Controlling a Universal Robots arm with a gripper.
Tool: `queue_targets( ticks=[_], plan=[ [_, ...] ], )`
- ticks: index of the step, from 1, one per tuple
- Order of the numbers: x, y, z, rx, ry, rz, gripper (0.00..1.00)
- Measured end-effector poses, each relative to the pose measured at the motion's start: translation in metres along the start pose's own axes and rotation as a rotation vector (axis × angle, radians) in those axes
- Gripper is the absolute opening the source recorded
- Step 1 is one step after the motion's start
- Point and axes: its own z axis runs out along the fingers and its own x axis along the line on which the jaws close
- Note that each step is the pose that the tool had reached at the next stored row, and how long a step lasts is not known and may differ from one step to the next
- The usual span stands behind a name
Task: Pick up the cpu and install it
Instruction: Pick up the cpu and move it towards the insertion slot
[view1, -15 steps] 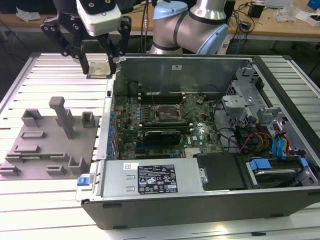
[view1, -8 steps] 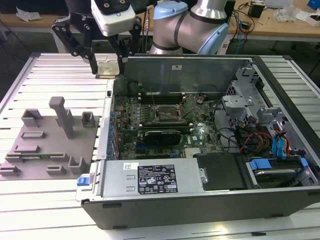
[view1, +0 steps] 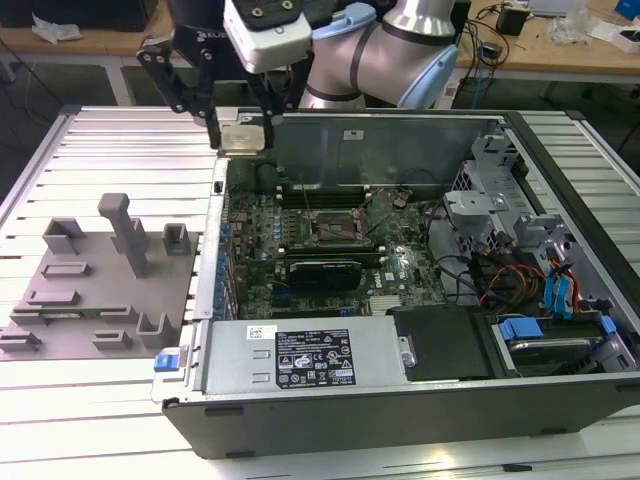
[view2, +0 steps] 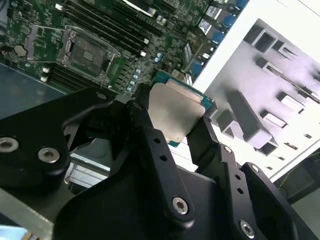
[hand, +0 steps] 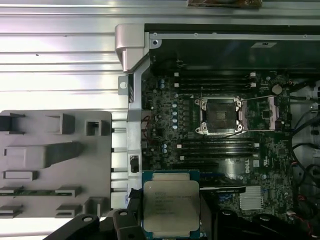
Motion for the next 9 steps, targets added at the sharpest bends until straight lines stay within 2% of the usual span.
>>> queue_targets(
  ticks=[5, 9],
  plan=[
    [-0.0106, 0.0002, 0.0004, -0.0001, 0.0000, 0.000, 0.55],
    [-0.0226, 0.0004, 0.0009, 0.0000, 0.0000, 0.000, 0.55]
  ],
)
